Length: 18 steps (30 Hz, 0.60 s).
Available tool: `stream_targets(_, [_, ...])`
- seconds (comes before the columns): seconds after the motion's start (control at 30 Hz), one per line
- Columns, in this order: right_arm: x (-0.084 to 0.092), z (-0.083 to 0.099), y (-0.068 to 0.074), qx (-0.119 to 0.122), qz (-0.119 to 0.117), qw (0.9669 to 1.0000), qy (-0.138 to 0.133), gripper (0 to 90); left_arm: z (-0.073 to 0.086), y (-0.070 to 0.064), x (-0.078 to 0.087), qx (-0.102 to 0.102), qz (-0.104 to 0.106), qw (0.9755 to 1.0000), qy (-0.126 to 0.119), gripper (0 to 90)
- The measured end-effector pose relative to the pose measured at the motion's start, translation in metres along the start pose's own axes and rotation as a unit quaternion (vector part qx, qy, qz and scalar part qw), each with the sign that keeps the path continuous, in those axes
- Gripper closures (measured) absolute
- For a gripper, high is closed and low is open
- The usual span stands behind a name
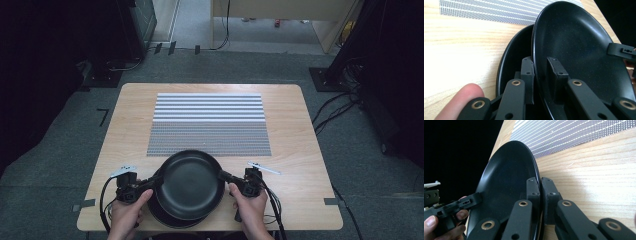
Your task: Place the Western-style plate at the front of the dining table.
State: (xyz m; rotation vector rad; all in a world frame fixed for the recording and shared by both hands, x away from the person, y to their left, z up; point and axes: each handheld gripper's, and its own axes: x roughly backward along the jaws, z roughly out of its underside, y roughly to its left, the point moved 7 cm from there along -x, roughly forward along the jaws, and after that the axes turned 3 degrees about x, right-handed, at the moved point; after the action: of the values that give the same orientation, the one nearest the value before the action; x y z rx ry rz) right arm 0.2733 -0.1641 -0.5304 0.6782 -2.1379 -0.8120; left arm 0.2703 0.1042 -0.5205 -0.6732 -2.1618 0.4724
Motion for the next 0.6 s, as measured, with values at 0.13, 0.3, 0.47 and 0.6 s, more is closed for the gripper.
stream_targets(0.13, [0.002, -0.005, 0.000, 0.003, -0.002, 1.0000, 0.001, 86.4, -0.002, -0.003, -0.002, 0.000, 0.002, 1.0000, 0.003, 76.7])
stream_targets(0.3, [0.005, -0.016, 0.004, 0.012, -0.003, 0.9999, -0.001, 86.2, -0.009, -0.005, -0.002, 0.005, 0.005, 1.0000, -0.002, 76.7])
stream_targets(0.47, [0.005, -0.026, 0.011, 0.017, -0.010, 0.9998, -0.002, 86.2, -0.022, -0.009, 0.002, 0.002, 0.007, 0.9999, -0.015, 76.9])
stream_targets(0.6, [0.006, -0.039, 0.015, 0.020, -0.016, 0.9997, -0.004, 86.2, -0.034, -0.013, 0.003, -0.003, 0.012, 0.9997, -0.023, 77.1])
